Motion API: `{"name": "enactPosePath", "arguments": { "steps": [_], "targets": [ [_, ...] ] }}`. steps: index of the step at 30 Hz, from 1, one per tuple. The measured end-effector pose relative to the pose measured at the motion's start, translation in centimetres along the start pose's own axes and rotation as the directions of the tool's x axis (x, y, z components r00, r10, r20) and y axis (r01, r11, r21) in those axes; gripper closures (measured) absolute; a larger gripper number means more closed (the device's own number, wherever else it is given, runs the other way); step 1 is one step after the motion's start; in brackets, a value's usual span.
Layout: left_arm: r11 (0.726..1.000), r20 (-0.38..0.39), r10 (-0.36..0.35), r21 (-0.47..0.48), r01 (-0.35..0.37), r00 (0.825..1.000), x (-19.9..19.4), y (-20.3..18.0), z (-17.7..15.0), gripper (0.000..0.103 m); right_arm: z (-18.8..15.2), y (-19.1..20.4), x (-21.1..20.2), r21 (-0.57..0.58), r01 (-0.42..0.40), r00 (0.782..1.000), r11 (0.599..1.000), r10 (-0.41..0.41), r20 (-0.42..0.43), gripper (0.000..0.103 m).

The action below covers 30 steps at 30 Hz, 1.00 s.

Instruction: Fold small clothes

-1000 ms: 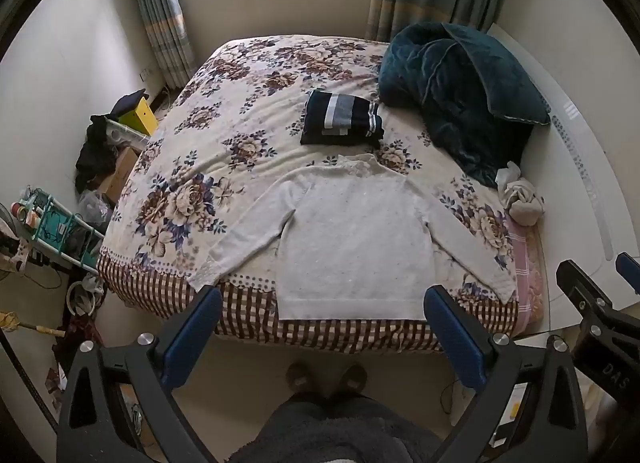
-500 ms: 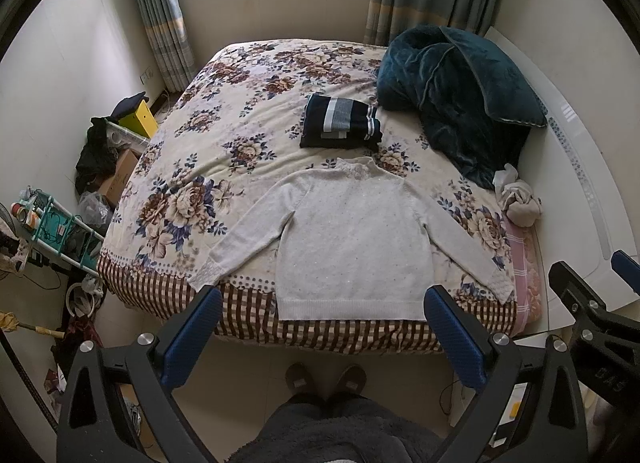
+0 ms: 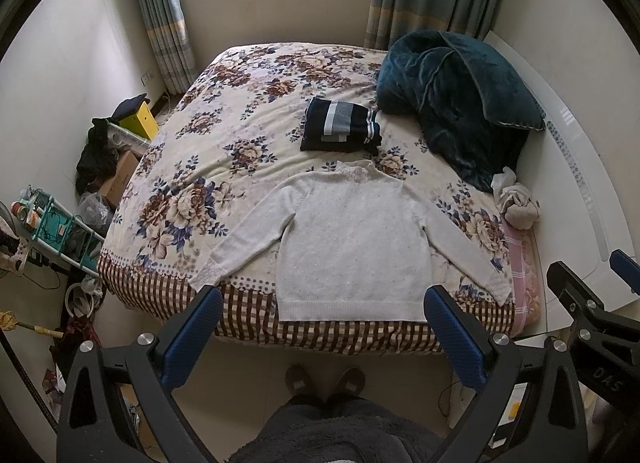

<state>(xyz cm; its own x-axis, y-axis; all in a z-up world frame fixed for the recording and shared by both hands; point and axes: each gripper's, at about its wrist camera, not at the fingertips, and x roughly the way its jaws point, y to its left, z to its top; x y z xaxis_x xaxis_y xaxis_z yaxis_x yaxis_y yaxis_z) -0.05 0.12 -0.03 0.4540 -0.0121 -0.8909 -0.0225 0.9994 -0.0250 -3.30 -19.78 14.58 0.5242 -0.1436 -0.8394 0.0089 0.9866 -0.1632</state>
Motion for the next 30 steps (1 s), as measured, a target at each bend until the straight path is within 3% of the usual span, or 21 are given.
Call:
{"name": "enactPosePath", "arguments": {
  "steps": [7,30],
  "targets": [
    [1.000,0.002,0.000,-0.003,0.000,1.000,-1.0,-1.8,1.4,0.000,0.5,0.3,-1.0,-0.002,0.000,1.000,1.000,0.000,0.005,0.000],
    [1.000,0.013,-0.003,-0.002,0.003,1.000,-1.0,-2.0,1.4,0.000,0.4,0.2,-1.2,-0.005,0.001,1.000,1.000,-0.001,0.014,0.000]
  ]
}}
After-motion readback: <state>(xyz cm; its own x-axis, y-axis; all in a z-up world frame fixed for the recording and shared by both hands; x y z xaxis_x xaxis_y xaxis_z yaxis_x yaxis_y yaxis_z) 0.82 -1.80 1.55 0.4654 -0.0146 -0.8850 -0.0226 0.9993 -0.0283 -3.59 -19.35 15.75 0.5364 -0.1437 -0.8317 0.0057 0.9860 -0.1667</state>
